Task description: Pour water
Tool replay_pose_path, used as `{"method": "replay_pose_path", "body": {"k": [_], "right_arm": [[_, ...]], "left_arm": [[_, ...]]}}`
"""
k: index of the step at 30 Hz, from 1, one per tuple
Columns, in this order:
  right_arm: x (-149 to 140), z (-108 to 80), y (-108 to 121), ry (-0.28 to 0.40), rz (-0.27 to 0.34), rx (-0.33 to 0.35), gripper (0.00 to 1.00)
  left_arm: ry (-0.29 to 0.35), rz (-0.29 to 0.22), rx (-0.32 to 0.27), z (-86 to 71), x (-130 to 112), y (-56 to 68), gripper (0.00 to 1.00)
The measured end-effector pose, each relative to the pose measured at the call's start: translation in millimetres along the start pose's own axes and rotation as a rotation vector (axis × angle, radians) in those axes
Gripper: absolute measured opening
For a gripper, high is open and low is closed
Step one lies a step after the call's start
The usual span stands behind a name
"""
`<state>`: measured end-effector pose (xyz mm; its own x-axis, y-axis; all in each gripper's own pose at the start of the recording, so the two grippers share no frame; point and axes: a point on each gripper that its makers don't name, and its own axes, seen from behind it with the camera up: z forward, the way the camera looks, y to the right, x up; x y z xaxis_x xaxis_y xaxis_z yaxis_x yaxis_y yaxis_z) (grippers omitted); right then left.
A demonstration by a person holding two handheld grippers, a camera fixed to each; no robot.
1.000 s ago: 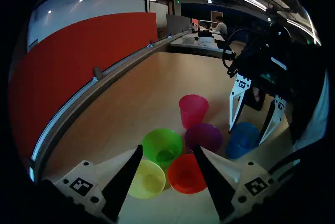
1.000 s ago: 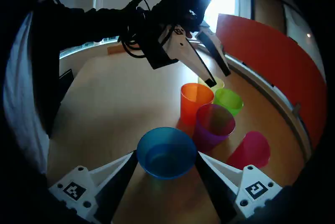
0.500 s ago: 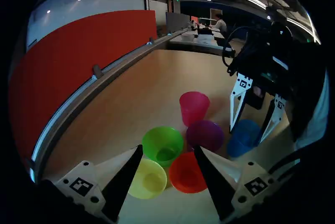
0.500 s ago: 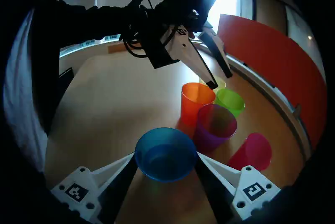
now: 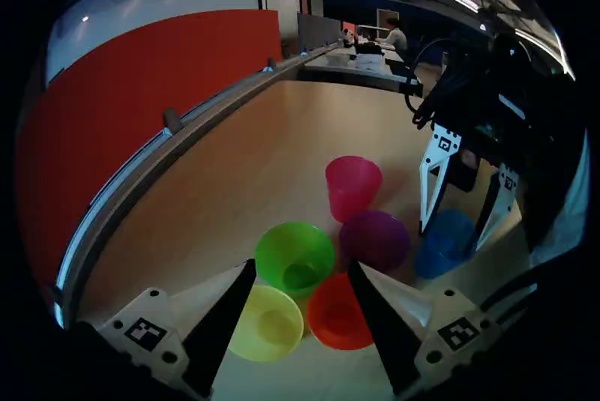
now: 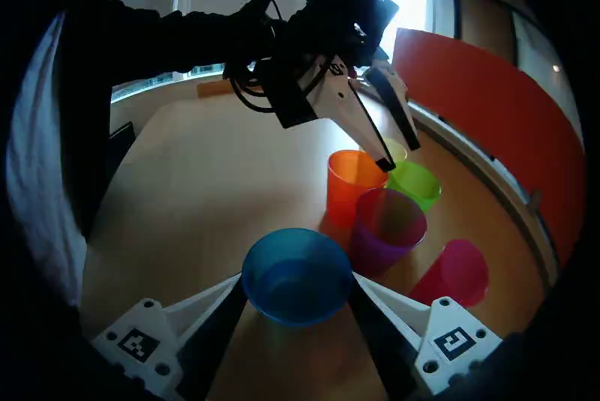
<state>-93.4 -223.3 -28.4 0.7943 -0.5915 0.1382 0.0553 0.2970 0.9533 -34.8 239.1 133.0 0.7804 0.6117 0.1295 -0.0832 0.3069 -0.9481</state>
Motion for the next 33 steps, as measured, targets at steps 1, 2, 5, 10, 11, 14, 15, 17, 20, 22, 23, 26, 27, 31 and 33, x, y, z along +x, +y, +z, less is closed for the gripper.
{"method": "replay_pose_path", "body": {"k": [1, 2, 5, 10, 11, 14, 15, 17, 20, 22, 23, 26, 27, 31, 33], "right_arm": [[0.0, 0.0, -0.3, 0.001, -0.001, 0.001, 0.92], [-0.1, -0.1, -0.5, 0.001, -0.002, 0.003, 0.92], [-0.3, -0.1, -1.2, 0.003, -0.005, 0.006, 0.92], [-0.3, -0.7, -2.0, 0.005, -0.008, 0.01, 0.92], [-0.2, -0.7, -2.1, 0.005, -0.008, 0.011, 0.92], [-0.3, -1.0, -2.8, 0.005, -0.009, 0.013, 0.92], [-0.3, -1.1, -2.8, 0.005, -0.009, 0.013, 0.92], [-0.3, -1.3, -3.0, 0.005, -0.009, 0.014, 0.92], [-0.2, -1.3, -3.2, 0.004, -0.011, 0.015, 0.92], [-0.2, -1.1, -3.3, 0.005, -0.011, 0.015, 0.92], [-0.2, -1.0, -3.4, 0.005, -0.012, 0.015, 0.92], [-0.4, -0.8, -4.0, 0.006, -0.014, 0.018, 0.91], [-0.3, -0.9, -4.5, 0.007, -0.015, 0.019, 0.91], [0.0, -0.9, -5.7, 0.013, -0.021, 0.019, 0.91], [-0.1, -0.9, -5.9, 0.017, -0.021, 0.017, 0.91]], "left_arm": [[-0.002, 0.0, 0.001, 0.7, -0.1, -0.8, 0.9], [-0.003, 0.0, 0.002, 1.3, -0.2, -1.5, 0.9], [-0.005, -0.004, 0.002, 3.9, 0.2, -3.0, 0.9], [-0.008, -0.005, 0.002, 8.7, 0.7, -5.1, 0.9], [-0.008, -0.004, 0.003, 9.7, 0.8, -5.5, 0.9], [-0.009, -0.003, 0.0, 12.3, 1.2, -5.3, 0.9], [-0.011, -0.002, -0.001, 13.0, 0.8, -5.3, 0.91], [-0.014, -0.002, -0.003, 14.3, 0.0, -5.1, 0.91], [-0.02, -0.004, -0.001, 16.3, -2.2, -6.3, 0.91], [-0.021, -0.005, -0.002, 17.7, -2.4, -6.7, 0.9], [-0.022, -0.006, -0.003, 18.3, -2.4, -6.9, 0.9], [-0.025, -0.004, -0.005, 20.1, -2.8, -7.2, 0.9], [-0.027, -0.003, -0.005, 20.6, -3.1, -7.0, 0.9], [-0.031, 0.001, -0.009, 22.4, -3.7, -5.6, 0.91], [-0.031, 0.002, -0.01, 23.2, -3.5, -5.0, 0.9]]}}
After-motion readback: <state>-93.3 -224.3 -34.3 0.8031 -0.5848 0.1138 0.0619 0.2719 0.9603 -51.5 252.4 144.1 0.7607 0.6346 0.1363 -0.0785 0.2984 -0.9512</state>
